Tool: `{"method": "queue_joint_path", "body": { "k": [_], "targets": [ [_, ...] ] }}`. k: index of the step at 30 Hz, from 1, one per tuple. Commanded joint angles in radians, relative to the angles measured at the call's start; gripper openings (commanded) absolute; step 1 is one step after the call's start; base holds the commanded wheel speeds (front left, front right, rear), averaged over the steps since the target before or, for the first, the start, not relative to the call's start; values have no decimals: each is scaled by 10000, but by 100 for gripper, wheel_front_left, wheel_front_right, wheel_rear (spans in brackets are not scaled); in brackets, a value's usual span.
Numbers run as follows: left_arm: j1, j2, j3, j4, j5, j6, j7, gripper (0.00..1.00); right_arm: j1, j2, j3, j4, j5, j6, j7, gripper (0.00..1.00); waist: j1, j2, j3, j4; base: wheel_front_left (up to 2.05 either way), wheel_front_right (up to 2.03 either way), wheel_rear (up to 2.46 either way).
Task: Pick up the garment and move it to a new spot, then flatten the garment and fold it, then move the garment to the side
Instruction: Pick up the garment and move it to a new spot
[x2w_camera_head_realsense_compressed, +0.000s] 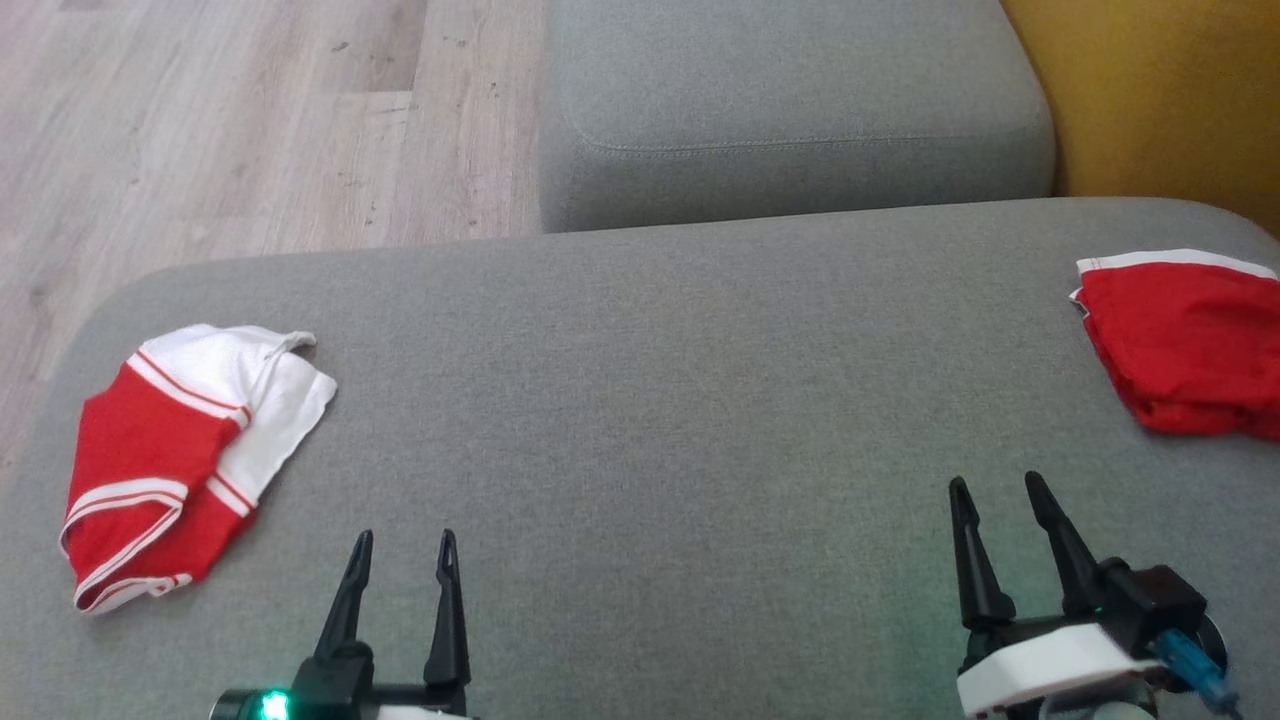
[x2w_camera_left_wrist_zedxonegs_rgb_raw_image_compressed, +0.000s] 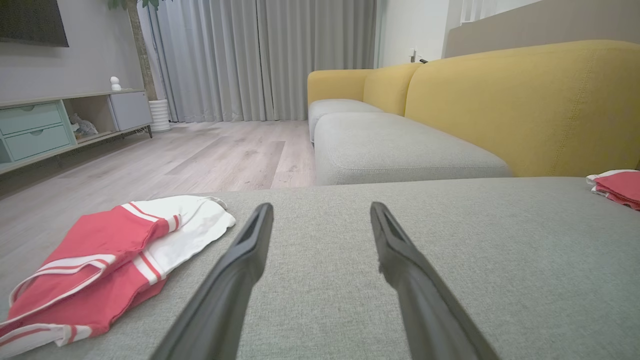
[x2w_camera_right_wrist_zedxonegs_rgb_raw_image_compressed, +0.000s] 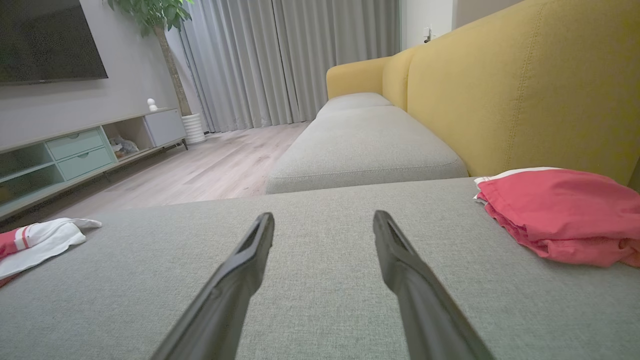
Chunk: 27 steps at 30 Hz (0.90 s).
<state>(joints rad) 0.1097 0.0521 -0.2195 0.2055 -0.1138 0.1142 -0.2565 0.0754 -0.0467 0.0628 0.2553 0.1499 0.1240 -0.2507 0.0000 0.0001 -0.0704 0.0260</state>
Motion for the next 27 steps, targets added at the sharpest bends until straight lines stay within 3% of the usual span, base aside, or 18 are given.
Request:
{"method": "queue_joint_path", "body": {
  "k": [1, 8, 20, 27],
  "targets": [
    [-257, -18, 391, -279, 52, 41, -53, 100, -200, -36, 260, -291, 24, 67, -110, 100, 0, -1, -1, 8, 0, 0, 0],
    [-345, -18, 337, -366, -17, 138, -53, 100, -19, -36, 265, -221, -37, 67, -110, 100, 0, -1, -3, 664, 0, 0, 0],
    [-108, -18, 1267, -529, -73, 272, -53, 100, -154, -36, 821, -202, -7, 67, -110, 100, 0, -1, 170, 3336, 0, 0, 0],
    [-170, -9, 2010, -663, 7, 189, -53, 100, -296, -45, 1003, -180, -345, 67, -110, 100, 0, -1, 711, 3790, 0, 0, 0]
  ]
}}
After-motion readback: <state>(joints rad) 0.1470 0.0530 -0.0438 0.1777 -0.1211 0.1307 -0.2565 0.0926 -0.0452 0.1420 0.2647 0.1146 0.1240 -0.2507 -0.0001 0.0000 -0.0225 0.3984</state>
